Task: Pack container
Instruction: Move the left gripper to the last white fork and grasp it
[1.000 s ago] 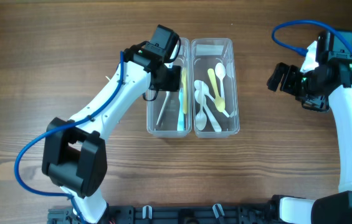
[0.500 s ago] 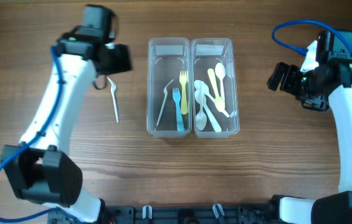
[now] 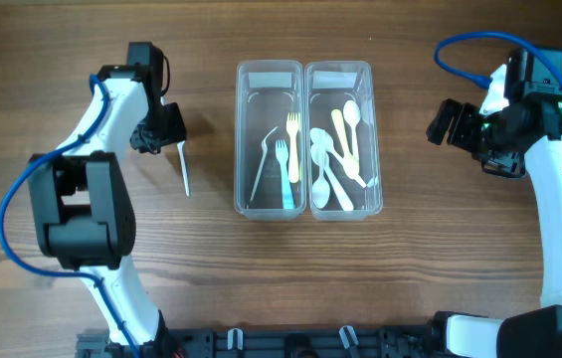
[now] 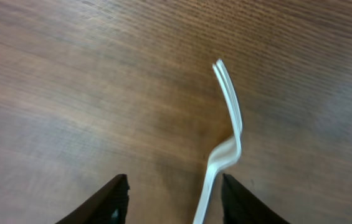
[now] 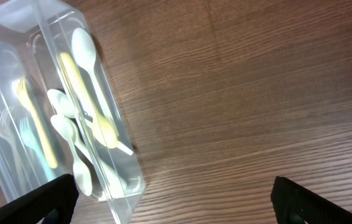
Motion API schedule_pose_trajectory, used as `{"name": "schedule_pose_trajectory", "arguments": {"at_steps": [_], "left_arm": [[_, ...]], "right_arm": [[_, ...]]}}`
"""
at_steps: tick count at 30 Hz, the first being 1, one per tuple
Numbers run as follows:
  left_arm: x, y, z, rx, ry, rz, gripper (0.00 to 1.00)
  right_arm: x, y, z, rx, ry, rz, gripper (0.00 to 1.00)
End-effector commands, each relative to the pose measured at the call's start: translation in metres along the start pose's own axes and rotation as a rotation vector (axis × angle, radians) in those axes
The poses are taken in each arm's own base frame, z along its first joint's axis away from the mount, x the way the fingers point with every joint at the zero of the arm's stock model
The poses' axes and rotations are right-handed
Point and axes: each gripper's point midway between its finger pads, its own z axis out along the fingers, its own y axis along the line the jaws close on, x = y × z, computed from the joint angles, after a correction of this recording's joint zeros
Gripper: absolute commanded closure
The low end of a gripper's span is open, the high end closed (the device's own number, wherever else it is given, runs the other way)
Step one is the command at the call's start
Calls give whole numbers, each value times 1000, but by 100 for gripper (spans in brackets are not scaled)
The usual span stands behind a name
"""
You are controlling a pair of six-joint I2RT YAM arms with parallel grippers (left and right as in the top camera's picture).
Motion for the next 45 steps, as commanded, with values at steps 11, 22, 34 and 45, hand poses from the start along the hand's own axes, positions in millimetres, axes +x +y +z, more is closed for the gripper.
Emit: {"name": "schedule_pose_trajectory", "arguments": {"at_steps": [11, 22, 34, 45], "left_arm": [[6, -9, 33, 27, 60, 10, 58], [23, -3, 19, 9, 117, 41, 64], [11, -32, -31, 71, -38, 131, 56], [-2, -46, -23, 51, -106, 279, 50]], "right_arm": [[0, 0, 2, -9, 9, 0, 0], [-1, 1, 2, -10, 5, -1, 0], [-3, 1, 2, -11, -2, -2, 0], [-3, 1, 2, -11, -2, -2, 0]]}}
